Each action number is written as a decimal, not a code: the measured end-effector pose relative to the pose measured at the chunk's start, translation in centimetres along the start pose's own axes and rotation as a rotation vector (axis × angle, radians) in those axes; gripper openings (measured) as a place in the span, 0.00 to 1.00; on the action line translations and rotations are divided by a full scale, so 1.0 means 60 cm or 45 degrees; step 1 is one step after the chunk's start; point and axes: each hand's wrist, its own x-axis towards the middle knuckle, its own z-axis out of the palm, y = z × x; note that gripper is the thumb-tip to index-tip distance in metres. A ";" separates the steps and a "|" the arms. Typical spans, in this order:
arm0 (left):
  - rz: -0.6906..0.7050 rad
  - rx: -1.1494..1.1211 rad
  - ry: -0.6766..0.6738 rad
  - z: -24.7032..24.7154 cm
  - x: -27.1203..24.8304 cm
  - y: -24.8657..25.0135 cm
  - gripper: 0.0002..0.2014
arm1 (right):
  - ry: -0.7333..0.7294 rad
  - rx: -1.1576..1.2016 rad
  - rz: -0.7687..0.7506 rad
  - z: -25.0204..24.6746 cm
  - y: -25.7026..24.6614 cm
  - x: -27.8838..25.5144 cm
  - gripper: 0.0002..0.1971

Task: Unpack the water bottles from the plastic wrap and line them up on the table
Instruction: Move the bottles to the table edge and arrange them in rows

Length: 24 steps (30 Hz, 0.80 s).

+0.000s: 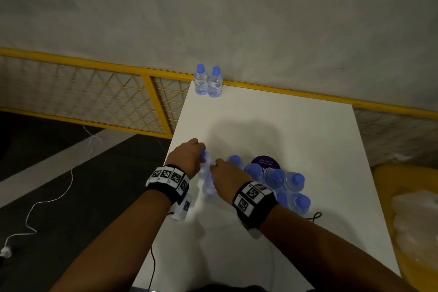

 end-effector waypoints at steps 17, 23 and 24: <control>-0.099 -0.071 0.195 -0.156 0.319 -0.059 0.13 | 0.343 0.277 0.330 -0.265 0.171 0.295 0.10; -0.172 -0.079 0.154 -0.142 0.420 -0.079 0.10 | 0.342 0.322 0.396 -0.230 0.206 0.430 0.06; -0.174 -0.080 0.144 -0.140 0.433 -0.082 0.09 | 0.324 0.357 0.417 -0.218 0.212 0.450 0.06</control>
